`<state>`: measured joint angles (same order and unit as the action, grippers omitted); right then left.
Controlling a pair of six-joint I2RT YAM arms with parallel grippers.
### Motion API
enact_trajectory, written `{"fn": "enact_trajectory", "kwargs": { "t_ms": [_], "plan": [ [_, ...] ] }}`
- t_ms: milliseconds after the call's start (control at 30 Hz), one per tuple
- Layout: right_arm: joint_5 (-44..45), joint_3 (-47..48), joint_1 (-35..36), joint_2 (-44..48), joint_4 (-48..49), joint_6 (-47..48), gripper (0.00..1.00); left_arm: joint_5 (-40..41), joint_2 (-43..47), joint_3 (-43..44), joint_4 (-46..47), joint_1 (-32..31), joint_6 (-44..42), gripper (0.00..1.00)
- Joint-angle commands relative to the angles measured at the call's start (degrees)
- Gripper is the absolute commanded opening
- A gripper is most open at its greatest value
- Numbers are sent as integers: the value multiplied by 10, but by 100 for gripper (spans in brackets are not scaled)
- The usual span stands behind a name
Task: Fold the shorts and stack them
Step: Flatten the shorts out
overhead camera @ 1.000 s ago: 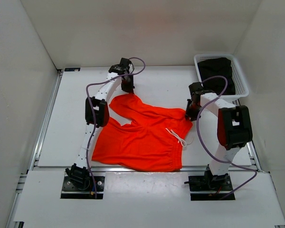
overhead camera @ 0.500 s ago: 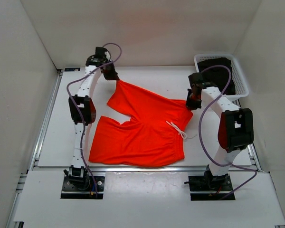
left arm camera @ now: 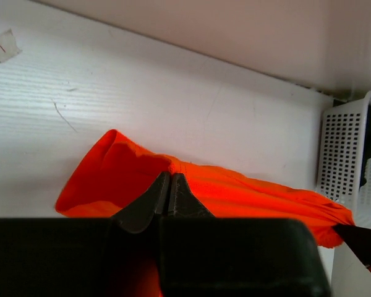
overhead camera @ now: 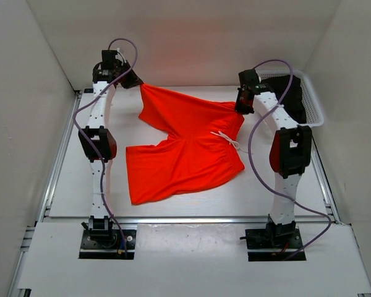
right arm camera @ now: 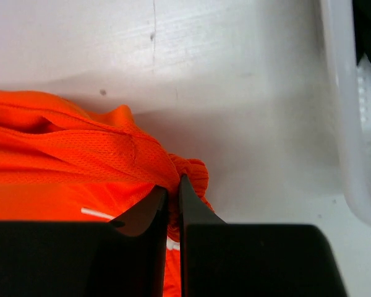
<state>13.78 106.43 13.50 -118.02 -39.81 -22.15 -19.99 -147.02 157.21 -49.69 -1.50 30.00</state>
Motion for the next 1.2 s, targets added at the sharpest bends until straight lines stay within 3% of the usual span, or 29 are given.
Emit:
{"fn": "enact_trajectory", "kwargs": {
  "t_ms": [0,233,367,500,567,600,633,733,800,867,967,1067,1167],
  "plan": [
    [34,74,-8,-38,-15,14,0,5,6,41,50,25,11,10],
    [4,161,-14,-97,-26,14,0,5,22,13,65,31,6,10],
    [-2,132,-14,-92,-20,14,0,20,70,-80,65,36,-14,10],
    [-2,85,-8,-69,-10,14,0,33,139,-264,60,41,0,10],
    [5,52,-8,-63,-2,19,0,21,165,-313,54,49,22,31],
    [5,45,-8,-57,-2,19,0,21,165,-337,54,55,42,59],
    [5,40,-8,-57,3,25,0,14,165,-337,54,55,42,65],
    [11,33,-3,-57,3,25,0,-8,141,-297,42,48,30,67],
    [11,28,-3,-57,3,25,0,8,112,-265,25,41,30,63],
    [5,23,-3,-57,3,25,0,19,86,-205,0,34,23,50],
    [5,23,4,-57,3,25,0,19,33,-117,-11,11,23,41],
    [5,23,10,-57,3,14,0,19,-12,-50,-11,-13,35,43],
    [0,12,10,-51,3,14,0,19,-51,-11,-5,-29,40,54]
  ]
}}
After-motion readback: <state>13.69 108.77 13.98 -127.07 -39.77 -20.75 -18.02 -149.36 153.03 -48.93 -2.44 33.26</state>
